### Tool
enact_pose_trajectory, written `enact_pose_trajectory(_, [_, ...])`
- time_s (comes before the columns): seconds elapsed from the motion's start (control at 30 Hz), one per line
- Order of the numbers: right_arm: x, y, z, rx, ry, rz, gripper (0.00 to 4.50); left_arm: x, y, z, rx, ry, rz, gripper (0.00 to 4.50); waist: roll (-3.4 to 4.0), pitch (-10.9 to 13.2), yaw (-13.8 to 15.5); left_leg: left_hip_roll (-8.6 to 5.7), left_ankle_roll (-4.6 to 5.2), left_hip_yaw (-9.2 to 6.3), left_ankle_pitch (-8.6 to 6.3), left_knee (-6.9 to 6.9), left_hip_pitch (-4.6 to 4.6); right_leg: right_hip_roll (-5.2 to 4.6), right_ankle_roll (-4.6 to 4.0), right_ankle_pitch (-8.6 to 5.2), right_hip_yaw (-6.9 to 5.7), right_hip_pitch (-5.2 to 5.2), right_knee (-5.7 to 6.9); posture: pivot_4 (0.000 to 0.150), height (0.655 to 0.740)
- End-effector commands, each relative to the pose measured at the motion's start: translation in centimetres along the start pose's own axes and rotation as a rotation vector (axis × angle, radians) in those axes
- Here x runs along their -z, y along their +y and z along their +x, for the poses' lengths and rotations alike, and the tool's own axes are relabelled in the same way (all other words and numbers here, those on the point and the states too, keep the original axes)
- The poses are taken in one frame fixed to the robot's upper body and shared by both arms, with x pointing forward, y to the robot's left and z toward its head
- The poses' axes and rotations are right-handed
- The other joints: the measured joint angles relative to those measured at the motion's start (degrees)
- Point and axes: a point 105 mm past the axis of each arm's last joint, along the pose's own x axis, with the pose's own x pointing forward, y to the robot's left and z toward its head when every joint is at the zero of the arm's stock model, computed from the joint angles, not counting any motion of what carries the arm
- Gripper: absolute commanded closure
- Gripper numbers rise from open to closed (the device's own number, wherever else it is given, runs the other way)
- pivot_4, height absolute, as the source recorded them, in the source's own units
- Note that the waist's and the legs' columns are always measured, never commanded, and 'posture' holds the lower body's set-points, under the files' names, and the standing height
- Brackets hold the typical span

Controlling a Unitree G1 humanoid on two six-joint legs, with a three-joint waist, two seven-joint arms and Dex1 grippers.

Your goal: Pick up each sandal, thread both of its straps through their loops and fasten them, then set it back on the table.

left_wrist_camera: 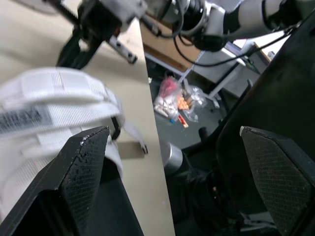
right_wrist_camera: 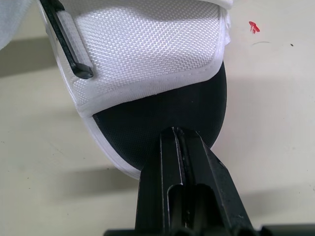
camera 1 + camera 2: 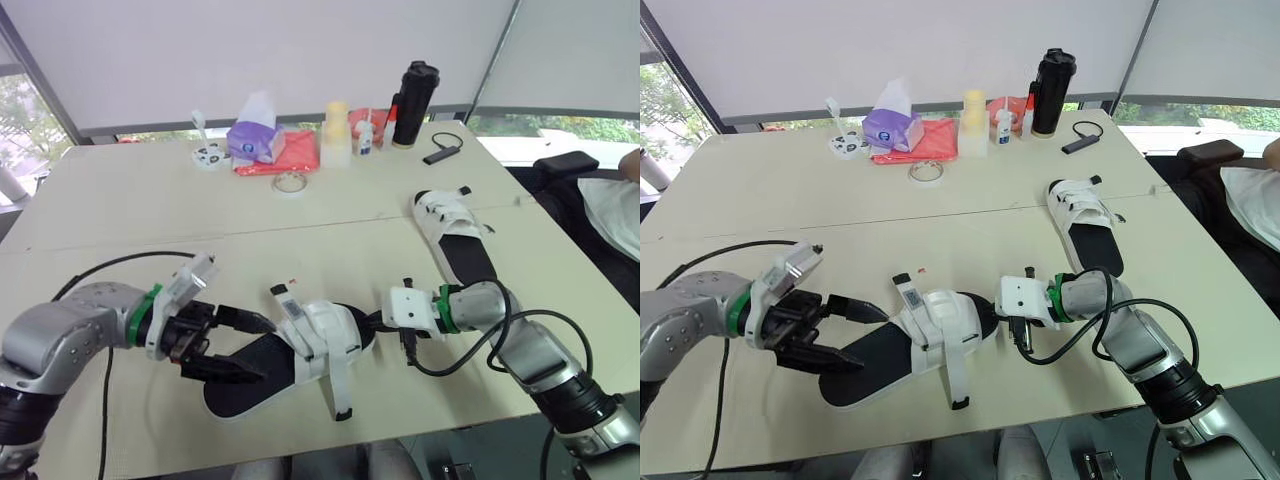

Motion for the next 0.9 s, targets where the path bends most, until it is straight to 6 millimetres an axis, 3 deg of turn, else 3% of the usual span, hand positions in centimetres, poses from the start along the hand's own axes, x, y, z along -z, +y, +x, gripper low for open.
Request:
enact_pose_trajectory(0.03, [-0.1, 1.0, 0.6, -0.051, -0.004, 0.004, 4.5, 1.0, -0.3, 0.3, -0.022, 0.03, 0.0, 0.88, 0.01, 0.0, -0.04, 0.0, 0.0, 0.0, 0.0, -0.02, 0.0, 0.0, -0.01, 0.0, 0.0, -0.02, 0.0, 0.15, 0.74])
enact_pose_trajectory(0.27, [-0.1, 1.0, 0.5, -0.049, -0.003, 0.002, 4.5, 3.9, 0.1, 0.5, -0.078, 0.11, -0.019, 4.44, 0.01, 0.0, 0.12, 0.01, -0.01, 0.08, -0.01, -0.07, -0.01, -0.03, -0.03, -0.02, 0.02, -0.08, -0.02, 0.15, 0.74])
enact_pose_trajectory(0.73, [-2.0, 1.5, -0.2, -0.085, -0.041, -0.012, 4.5, 6.2, 5.0, 1.9, -0.257, 0.157, 0.115, 4.44, 0.05, 0.02, 0.24, -0.03, -0.01, 0.2, 0.0, -0.16, -0.15, -0.12, -0.03, -0.01, 0.02, -0.26, -0.05, 0.15, 0.74])
enact_pose_trajectory(0.9, [-2.8, 1.7, -0.4, -0.094, -0.058, -0.021, 4.5, 5.5, 7.7, 2.3, -0.331, 0.114, 0.165, 4.44, 0.09, 0.04, 1.0, -0.06, -0.01, 0.33, 0.0, 0.01, -0.14, -0.14, -0.01, 0.0, 0.0, -0.16, -0.03, 0.15, 0.74])
